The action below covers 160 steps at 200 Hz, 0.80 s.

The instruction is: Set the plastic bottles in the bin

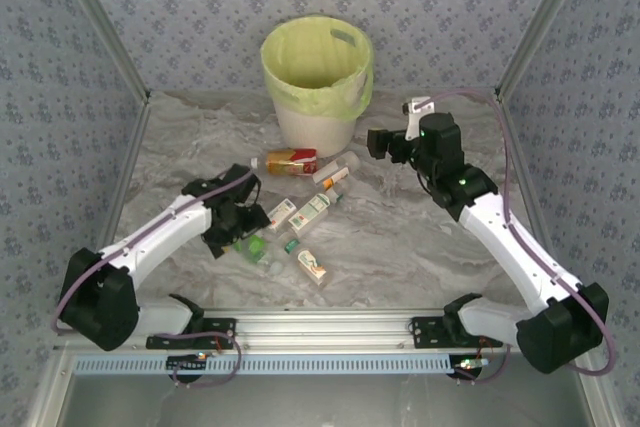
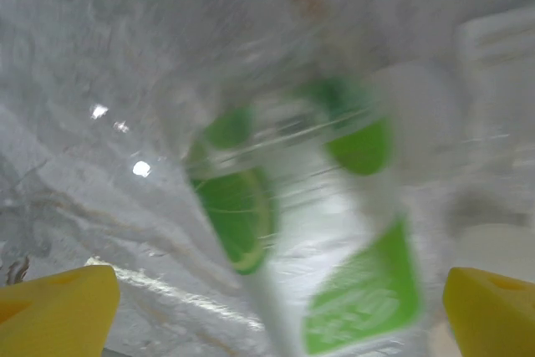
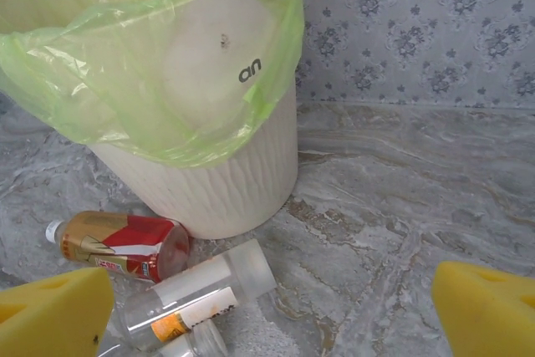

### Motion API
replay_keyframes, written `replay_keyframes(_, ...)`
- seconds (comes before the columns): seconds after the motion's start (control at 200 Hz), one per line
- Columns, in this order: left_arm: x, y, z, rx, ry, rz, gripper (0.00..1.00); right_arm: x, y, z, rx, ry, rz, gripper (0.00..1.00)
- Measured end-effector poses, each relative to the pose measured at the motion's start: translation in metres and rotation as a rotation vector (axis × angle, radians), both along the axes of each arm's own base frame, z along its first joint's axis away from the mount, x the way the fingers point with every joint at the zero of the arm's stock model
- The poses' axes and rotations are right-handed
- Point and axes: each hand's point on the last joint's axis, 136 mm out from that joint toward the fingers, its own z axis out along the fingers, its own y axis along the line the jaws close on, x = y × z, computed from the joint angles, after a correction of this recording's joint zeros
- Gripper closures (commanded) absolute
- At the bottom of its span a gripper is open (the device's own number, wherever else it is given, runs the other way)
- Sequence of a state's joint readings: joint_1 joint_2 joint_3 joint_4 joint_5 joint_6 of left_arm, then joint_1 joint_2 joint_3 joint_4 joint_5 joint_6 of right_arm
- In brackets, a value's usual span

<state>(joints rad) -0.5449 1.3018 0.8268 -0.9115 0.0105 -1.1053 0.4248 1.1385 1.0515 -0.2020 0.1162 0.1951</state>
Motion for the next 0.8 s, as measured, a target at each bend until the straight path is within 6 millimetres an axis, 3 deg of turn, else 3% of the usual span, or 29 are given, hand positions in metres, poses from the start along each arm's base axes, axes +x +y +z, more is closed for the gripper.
replay_keyframes(0.26,0.001,-0.008,-0.019,-0.049,-0.007,0.093,0.14,-0.006,-0.006,0.015,0.025,-0.050,-0.017,0.00)
replay_keyframes(0.495,0.003,-0.009,-0.031,-0.063,-0.025,0.103,0.26,-0.006,-0.007,0.011,0.041,-0.038,-0.030,0.00)
replay_keyframes(0.595,-0.002,-0.005,-0.037,-0.052,-0.012,0.093,0.36,-0.005,-0.006,0.012,0.049,-0.039,-0.032,0.00)
replay_keyframes(0.8,0.000,-0.003,-0.033,-0.041,-0.038,0.041,0.50,0.001,-0.004,0.008,0.059,-0.034,-0.037,0.00)
